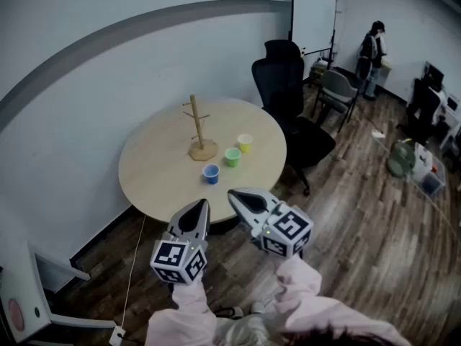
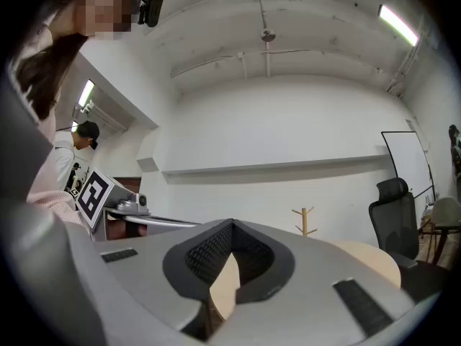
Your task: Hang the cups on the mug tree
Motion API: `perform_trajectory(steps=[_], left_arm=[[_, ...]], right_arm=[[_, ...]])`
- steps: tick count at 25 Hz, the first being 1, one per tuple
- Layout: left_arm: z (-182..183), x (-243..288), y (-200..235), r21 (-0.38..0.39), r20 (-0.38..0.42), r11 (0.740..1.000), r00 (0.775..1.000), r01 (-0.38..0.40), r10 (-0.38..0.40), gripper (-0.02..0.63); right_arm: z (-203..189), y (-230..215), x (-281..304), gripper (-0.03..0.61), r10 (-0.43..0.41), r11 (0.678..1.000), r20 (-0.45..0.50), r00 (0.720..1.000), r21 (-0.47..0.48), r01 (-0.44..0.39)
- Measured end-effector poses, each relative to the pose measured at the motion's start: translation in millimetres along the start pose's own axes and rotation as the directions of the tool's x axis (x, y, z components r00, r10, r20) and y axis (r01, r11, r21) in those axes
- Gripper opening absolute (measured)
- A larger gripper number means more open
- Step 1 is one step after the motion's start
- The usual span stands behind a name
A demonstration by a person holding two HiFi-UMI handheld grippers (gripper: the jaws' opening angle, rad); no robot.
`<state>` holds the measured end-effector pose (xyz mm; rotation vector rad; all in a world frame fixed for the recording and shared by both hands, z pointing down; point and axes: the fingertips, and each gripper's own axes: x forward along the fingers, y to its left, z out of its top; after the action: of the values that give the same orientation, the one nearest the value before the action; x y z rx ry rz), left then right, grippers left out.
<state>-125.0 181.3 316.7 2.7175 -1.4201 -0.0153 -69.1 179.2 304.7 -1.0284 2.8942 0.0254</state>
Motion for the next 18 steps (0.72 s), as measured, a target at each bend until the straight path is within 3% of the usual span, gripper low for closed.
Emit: perform_trajectory(steps=[18], left_arm=[[-10.0,8.9,-3.1,-0.017,-0.010,1.000,1.000,-0.016,0.016,0.000]], right_arm=[[-6.5,-12.3,-4.1,-0.014,0.018,0.999,0.014,1.000,0.045,-0.019]])
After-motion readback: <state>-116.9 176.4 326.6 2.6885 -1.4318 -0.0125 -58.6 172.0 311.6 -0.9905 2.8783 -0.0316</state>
